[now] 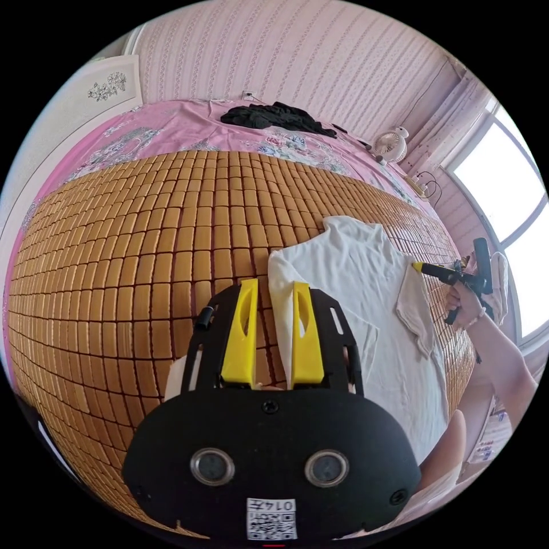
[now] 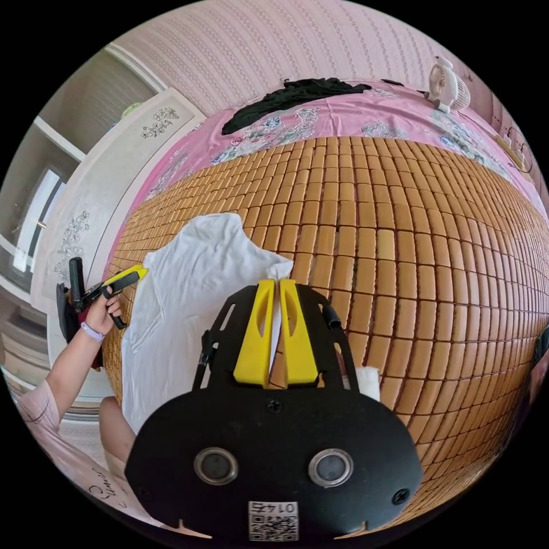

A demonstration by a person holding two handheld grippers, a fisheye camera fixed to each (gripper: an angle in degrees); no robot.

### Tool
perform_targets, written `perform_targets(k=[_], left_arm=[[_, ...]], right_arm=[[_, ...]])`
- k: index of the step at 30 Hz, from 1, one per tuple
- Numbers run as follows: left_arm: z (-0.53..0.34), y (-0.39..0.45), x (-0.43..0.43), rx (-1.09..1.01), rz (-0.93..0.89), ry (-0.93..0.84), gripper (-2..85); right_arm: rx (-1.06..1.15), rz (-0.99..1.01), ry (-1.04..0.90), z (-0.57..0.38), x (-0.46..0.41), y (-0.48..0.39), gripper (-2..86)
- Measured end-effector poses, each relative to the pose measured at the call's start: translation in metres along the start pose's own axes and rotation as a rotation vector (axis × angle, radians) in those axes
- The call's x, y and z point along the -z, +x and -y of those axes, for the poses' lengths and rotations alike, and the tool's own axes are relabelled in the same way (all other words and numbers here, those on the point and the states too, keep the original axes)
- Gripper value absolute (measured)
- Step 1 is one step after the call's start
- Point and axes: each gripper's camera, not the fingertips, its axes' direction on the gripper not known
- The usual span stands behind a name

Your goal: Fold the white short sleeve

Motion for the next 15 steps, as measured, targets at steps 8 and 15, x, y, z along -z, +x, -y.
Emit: perform_targets(k=[8, 15], left_arm=[[-0.001, -0.013, 0.001, 0.006, -0.024, -0.068, -0.3], [0.021, 0.008, 0.044, -0.066, 0.020, 0.119, -1.0]], right_arm=[[-0.094, 0.077, 0.063, 0.015, 0.012, 0.028, 0.5], [-0.212, 0.192, 0.329, 0.033, 0.056, 0.029, 0.4]])
